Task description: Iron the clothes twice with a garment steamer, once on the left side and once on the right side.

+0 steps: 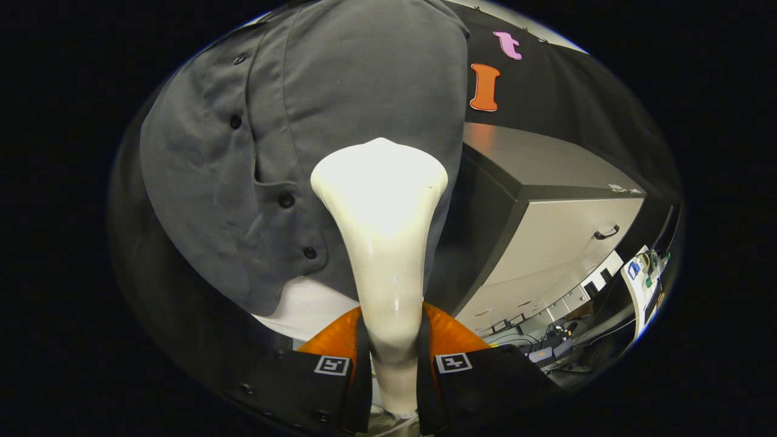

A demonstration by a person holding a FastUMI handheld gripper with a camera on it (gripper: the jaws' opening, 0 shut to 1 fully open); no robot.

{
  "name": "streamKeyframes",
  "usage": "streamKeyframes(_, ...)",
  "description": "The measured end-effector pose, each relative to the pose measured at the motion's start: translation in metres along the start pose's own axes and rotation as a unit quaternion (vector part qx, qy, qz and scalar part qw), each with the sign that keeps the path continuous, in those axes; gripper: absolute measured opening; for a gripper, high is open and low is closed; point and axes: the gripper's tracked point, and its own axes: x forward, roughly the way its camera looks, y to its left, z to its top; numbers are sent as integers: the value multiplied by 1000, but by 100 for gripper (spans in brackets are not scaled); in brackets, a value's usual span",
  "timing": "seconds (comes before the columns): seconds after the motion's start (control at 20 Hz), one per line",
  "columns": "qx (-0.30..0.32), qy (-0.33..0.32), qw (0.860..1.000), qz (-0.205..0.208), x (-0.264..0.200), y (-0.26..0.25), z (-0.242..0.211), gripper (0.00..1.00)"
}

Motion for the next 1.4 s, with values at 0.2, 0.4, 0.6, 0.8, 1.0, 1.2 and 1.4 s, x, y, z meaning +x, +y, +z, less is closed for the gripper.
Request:
streamKeyframes(0.2,0,20,1000,-1,12,-2,-25,38)
streamKeyframes(0.4,4,40,999,-2,19,-5,-47,38)
streamKeyframes(0.6,10,46,999,0,11,-5,-52,38)
streamKeyframes(0.8,10,19,1000,7,-24,2,-20,38)
streamKeyframes(1.0,-1,-39,999,21,-71,18,37,38)
streamKeyframes(1.2,-8,-96,995,39,-116,44,94,38)
streamKeyframes(1.4,-20,-142,988,53,-152,68,144,38)
